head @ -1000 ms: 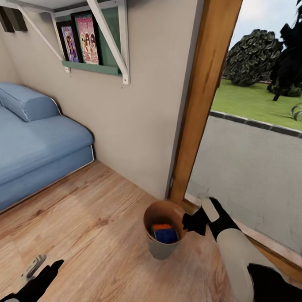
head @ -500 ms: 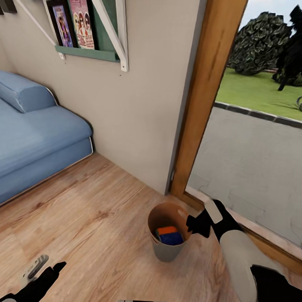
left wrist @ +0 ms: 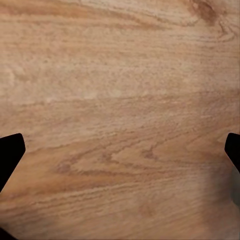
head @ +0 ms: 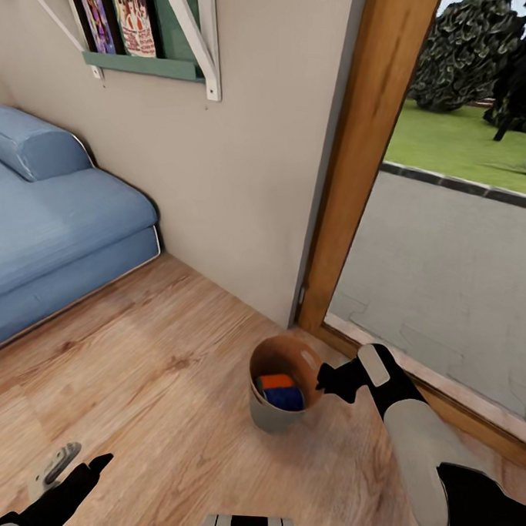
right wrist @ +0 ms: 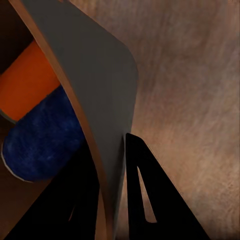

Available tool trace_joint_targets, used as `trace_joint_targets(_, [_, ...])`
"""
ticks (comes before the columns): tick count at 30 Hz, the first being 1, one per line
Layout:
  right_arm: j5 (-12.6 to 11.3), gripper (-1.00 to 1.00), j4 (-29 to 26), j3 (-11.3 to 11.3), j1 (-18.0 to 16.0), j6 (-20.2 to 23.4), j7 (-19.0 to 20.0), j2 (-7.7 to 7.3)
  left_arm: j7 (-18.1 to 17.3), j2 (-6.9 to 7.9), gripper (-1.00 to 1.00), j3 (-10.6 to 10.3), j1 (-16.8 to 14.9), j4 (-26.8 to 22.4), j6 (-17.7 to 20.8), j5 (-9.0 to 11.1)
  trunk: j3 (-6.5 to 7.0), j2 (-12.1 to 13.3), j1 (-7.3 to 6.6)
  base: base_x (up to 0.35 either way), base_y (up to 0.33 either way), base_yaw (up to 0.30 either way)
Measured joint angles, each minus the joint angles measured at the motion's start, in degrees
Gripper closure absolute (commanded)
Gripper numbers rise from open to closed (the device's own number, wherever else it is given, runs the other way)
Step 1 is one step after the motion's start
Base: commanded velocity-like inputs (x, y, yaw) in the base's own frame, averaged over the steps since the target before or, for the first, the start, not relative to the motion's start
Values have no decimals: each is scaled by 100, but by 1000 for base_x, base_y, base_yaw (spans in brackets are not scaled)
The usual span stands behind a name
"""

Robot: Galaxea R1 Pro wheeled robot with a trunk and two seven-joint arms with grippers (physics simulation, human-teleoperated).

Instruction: Put the three can of soda from the living room inside the tash can in the kitchen.

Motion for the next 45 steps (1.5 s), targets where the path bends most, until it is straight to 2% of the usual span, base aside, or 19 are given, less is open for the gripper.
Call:
trace_joint_targets(4, [46, 100, -11, 1, 1, 0, 32, -3, -1, 0, -100, 0, 0, 0, 3, 0, 0, 0, 0, 0, 0, 0])
trace_joint_targets(5, [82, -100, -11, 4, 1, 0, 31, -2, -1, 0, -100, 0, 0, 1, 3, 0, 0, 0, 0, 0, 0, 0])
trace_joint_targets(6, [-129, -100, -12, -7, 0, -2, 74, 0, -2, 0, -100, 0, 0, 2, 3, 0, 0, 0, -1, 0, 0, 0])
trace_joint_targets(18, [-121, -100, -63, -8, 5, 0, 80, -7, 11, -2, -100, -37, 15, 187, -82, -50, 0, 0, -1, -1, 0, 0])
trace_joint_targets(21, [-107, -100, -1138, -8, 425, 0, 85, -174, 49, 3, -100, -393, 23, 249, -115, -81, 0, 0, -1, -172, 0, 0])
trace_joint_targets(23, [-124, -100, -1999, -11, 812, 0, 86, -230, 57, 6, -100, -476, 25, 260, -121, -94, 0, 0, -1, -265, 0, 0])
trace_joint_targets(24, [-124, -100, -2505, -13, 1047, 0, 85, -251, 61, 7, -100, -507, 25, 264, -124, -97, 0, 0, -1, -306, 0, 0])
trace_joint_targets(25, [-124, -100, -3296, -15, 1407, 0, 84, -275, 51, 4, -100, -544, 26, 260, -127, -94, 0, -1, -1, -313, 0, 0])
trace_joint_targets(27, [-128, -100, -3754, -14, 1615, 0, 85, -285, 38, 2, -100, -614, 26, 225, -128, -94, 0, 0, -1, -317, 0, 0])
trace_joint_targets(29, [-117, -100, -4282, -2, 1866, 0, 86, -326, 63, 9, -100, -922, 26, 150, -129, -95, 0, 0, -1, -279, 0, 0])
trace_joint_targets(32, [-114, -100, -4889, 266, 2296, 0, 85, -662, 67, 41, -100, -1216, 2, 16, -101, -95, 0, 0, -1, -120, 0, 0])
trace_joint_targets(34, [-99, -100, -5126, 577, 2538, 0, 82, -1045, 77, 58, -100, -1365, -141, -24, -82, -88, 22, 1, -3, -39, 0, 0])
trace_joint_targets(35, [-80, -100, -5211, 705, 2704, 0, 86, -1316, 96, 67, -100, -1421, -291, -2, -72, -89, 44, 2, -6, -17, 0, 0])
trace_joint_targets(37, [-97, -100, -5318, 795, 2954, 0, 91, -1603, 103, 72, -100, -1464, -406, 101, -90, -101, 88, 5, -11, -9, 0, 0])
trace_joint_targets(38, [-98, -100, -5360, 843, 3089, 0, 95, -1697, 102, 72, -100, -1479, -434, 233, -103, -102, 110, 6, -14, -4, 0, 0])
trace_joint_targets(41, [16, -100, -5411, 1218, 3394, -1032, 103, -1840, 101, 63, -100, -1577, -468, 519, -118, -98, 177, 10, -21, -2, 0, 0])
trace_joint_targets(42, [420, -100, -5411, 1645, 3644, -1918, 267, -1950, 108, 68, -100, -1646, -476, 725, -148, -112, 198, 11, -24, 0, 0, 0])
trace_joint_targets(43, [594, -100, -5404, 1768, 3713, -2129, 357, -1973, 109, 72, -100, -1655, -482, 814, -176, -117, 221, 13, -26, 0, 0, 0])
trace_joint_targets(45, [1300, -100, -5387, 2045, 3853, -2658, 861, -2018, 103, 132, -100, -1651, -510, 1105, -289, -108, 265, 15, -32, 0, 0, 0])
